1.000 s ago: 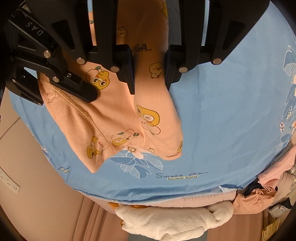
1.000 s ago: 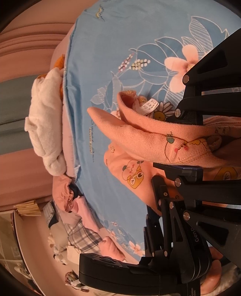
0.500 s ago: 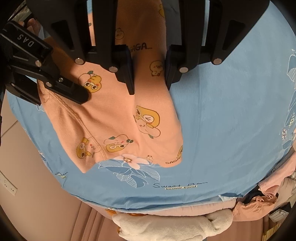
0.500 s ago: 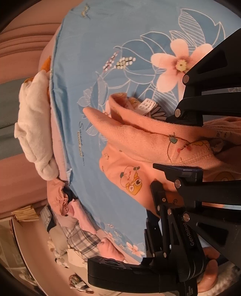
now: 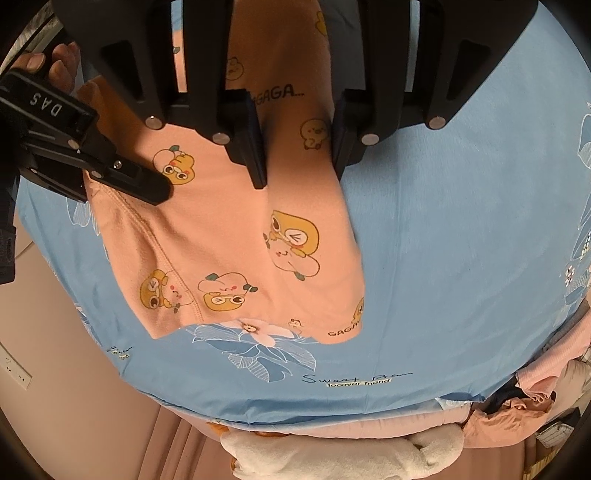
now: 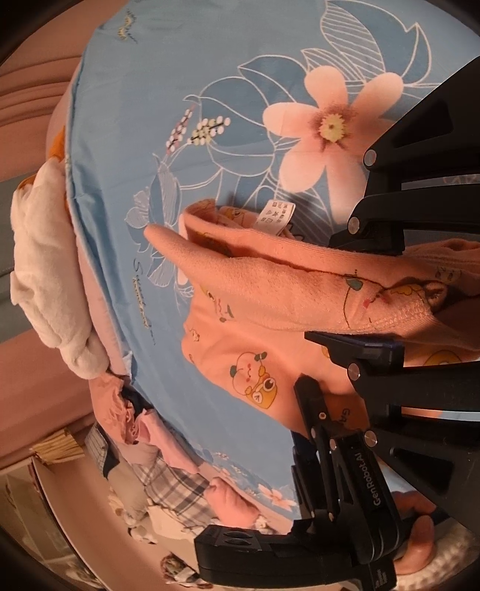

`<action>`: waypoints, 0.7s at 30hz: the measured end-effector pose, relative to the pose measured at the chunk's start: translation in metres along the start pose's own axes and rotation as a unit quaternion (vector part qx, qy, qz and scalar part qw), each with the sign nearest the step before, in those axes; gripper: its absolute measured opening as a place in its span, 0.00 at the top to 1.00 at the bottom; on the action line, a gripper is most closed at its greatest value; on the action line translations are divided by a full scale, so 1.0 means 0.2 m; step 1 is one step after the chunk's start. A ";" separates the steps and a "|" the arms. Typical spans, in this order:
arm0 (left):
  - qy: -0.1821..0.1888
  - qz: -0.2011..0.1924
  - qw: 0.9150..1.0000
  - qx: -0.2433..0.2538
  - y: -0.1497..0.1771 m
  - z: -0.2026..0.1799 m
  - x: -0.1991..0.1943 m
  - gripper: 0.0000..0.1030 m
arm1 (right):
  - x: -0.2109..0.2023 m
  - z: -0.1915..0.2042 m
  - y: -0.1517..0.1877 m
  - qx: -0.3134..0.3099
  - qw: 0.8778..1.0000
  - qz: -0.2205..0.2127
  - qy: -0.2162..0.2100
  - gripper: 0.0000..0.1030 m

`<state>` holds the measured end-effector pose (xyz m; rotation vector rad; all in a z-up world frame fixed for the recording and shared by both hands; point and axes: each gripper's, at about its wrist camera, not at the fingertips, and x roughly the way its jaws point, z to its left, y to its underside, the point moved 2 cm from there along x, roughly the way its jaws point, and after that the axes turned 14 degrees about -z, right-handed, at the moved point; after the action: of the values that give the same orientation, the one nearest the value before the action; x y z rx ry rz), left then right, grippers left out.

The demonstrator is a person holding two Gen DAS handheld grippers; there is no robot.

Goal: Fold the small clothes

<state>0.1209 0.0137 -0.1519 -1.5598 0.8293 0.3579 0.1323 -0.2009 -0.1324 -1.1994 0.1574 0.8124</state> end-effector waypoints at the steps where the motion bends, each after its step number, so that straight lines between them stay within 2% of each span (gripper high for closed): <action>1: 0.000 0.000 1.000 0.000 0.00 0.00 0.00 0.66 | 0.00 -0.01 0.00 0.008 1.000 0.004 -0.001 0.71; 6: -0.002 -0.001 1.000 0.004 0.01 -0.01 0.00 0.65 | 0.01 -0.05 0.02 0.032 0.999 0.011 -0.004 0.71; 21: -0.008 0.000 1.000 0.008 0.02 0.00 0.01 0.59 | 0.02 -0.06 0.03 0.028 0.999 0.018 0.005 0.71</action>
<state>0.1189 0.0128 -0.1554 -1.5396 0.8187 0.3621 0.1358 -0.2084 -0.1437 -1.1512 0.2086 0.8293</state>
